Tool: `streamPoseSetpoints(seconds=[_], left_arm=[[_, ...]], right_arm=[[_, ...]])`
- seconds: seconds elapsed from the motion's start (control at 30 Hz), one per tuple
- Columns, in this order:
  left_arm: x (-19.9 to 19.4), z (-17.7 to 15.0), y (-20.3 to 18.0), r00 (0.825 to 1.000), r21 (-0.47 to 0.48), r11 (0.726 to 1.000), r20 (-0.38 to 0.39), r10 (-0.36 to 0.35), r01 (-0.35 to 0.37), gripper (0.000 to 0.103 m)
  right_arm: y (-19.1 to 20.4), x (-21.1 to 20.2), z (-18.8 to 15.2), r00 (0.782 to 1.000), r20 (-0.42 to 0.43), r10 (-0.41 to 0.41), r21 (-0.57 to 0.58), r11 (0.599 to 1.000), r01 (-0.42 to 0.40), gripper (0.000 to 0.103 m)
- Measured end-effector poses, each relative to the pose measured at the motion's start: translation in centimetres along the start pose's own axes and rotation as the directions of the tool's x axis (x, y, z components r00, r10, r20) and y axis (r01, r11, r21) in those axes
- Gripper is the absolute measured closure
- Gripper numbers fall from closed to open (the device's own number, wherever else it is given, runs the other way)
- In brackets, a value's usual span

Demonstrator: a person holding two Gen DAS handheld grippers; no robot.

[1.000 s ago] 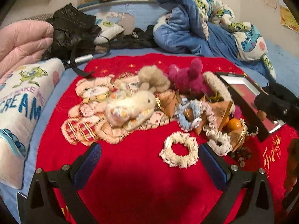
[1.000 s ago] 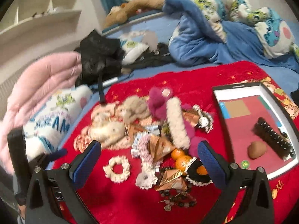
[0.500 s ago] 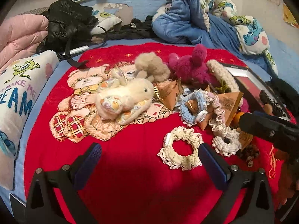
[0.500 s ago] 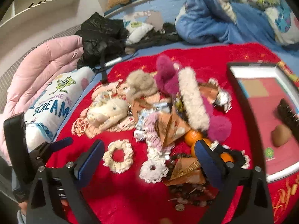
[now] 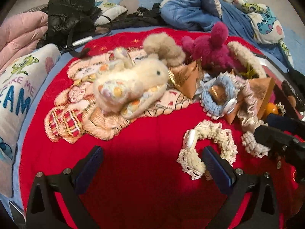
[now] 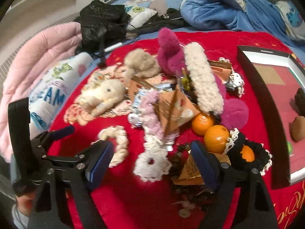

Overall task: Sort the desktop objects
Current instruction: 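Grasp the cream lace scrunchie with the left tool while the right tool grasps a white lace scrunchie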

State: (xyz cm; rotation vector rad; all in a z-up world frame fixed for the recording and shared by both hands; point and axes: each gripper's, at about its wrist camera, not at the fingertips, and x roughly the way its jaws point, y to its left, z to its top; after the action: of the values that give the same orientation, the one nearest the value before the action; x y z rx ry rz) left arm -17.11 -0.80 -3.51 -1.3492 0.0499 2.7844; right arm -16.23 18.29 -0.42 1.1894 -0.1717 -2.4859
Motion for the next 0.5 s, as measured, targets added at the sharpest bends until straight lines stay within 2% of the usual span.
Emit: streamPoseSetpoints(seconds=[0.07,0.23,0.3,0.37,0.4,0.43,0.47,0.5], left_arm=[[0.3,0.0,0.0,1.0,-0.002,1.0,-0.005,-0.006,0.006,0.0],[0.9,-0.2,0.0,1.0,-0.008,1.0,-0.018,-0.011,0.011,0.0],[1.0,-0.2,0.2,1.0,-0.019,1.0,-0.02,-0.023,0.023,0.0],[1.0,-0.3,0.3,0.999,-0.023,0.999,-0.019,-0.028,0.027,0.0],[1.0,-0.3,0.2,1.0,-0.021,0.999,-0.018,-0.025,0.025,0.0],[1.0,-0.3,0.1,1.0,-0.018,1.0,-0.016,-0.022,0.022,0.0],[1.0,-0.3,0.1,1.0,-0.018,1.0,-0.015,-0.022,0.022,0.0],[1.0,-0.4,0.0,1.0,-0.02,1.0,-0.016,-0.024,0.023,0.0]], right_arm=[[-0.2,0.1,-0.1,1.0,-0.007,-0.024,-0.011,1.0,0.024,0.03],[-0.1,0.0,-0.5,1.0,-0.011,-0.029,-0.064,0.998,0.028,0.03],[0.4,0.1,-0.7,1.0,-0.02,-0.005,-0.086,0.996,0.004,0.032],[0.6,0.6,-1.0,0.997,-0.058,0.046,-0.08,0.996,-0.05,0.045],[0.8,0.9,-1.2,0.998,-0.061,0.015,-0.097,0.995,-0.021,0.05],[1.1,1.2,-1.3,0.997,-0.055,-0.046,-0.123,0.992,0.039,0.063],[1.1,1.4,-1.4,0.995,-0.055,-0.078,-0.128,0.989,0.071,0.071],[0.8,1.6,-1.4,0.994,-0.063,-0.085,-0.112,0.991,0.078,0.072]])
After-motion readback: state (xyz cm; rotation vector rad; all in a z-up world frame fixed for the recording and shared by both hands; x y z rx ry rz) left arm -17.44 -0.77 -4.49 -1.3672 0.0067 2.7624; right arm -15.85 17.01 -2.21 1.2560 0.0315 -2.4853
